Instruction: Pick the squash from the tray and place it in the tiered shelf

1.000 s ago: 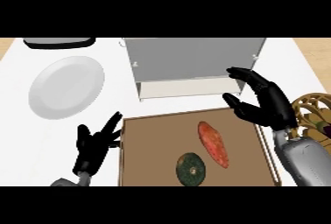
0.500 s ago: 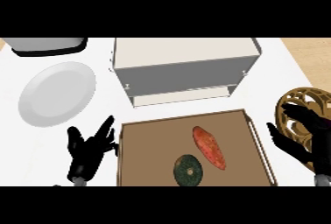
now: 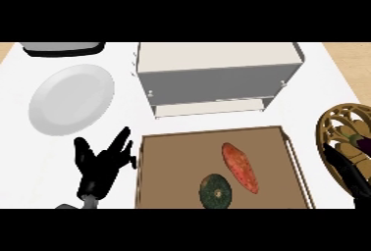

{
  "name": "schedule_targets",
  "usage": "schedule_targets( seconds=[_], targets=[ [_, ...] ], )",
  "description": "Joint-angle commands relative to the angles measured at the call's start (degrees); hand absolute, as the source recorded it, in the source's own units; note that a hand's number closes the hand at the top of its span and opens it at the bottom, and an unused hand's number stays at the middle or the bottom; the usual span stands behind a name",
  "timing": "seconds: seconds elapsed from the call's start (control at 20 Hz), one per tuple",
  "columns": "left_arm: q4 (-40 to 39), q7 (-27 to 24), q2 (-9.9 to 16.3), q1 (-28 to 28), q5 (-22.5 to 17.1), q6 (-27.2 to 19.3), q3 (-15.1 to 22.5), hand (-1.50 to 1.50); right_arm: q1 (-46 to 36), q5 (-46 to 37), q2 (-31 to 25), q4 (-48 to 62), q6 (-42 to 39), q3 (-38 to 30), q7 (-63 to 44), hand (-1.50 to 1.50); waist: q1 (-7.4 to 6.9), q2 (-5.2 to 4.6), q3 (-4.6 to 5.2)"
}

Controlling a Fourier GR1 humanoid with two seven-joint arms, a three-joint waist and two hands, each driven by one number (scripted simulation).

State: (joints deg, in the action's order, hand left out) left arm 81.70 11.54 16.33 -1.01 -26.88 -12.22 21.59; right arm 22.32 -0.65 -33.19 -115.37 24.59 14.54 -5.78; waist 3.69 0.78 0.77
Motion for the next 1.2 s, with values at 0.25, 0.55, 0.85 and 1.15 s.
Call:
schedule_targets(
  seconds=[0.25,0.55,0.85,1.15],
  targets=[
    [-2.6,0.0,6.3,-1.2,2.5,-3.4,-5.4,0.0,6.6,-10.1,-7.9,-18.0,-0.3,5.0,-20.7,-1.5,-3.39,-0.66,-0.34],
    [-2.5,0.4,6.4,-2.0,2.7,-3.6,-4.3,0.0,4.7,-18.6,-7.5,-22.5,1.8,6.2,-36.7,-1.5,-5.54,-1.07,-0.21],
    [-3.2,1.9,6.4,-4.7,1.7,-3.5,-4.3,0.0,0.6,-23.9,-7.7,-21.7,0.0,8.6,-49.8,-1.5,-6.29,-1.25,-0.29],
    [-6.0,0.3,6.2,-5.8,1.4,-2.3,-3.8,0.0,-5.5,-27.6,-6.9,-18.4,-4.5,14.1,-57.7,-1.5,-6.83,-1.43,-0.3]
  ],
)
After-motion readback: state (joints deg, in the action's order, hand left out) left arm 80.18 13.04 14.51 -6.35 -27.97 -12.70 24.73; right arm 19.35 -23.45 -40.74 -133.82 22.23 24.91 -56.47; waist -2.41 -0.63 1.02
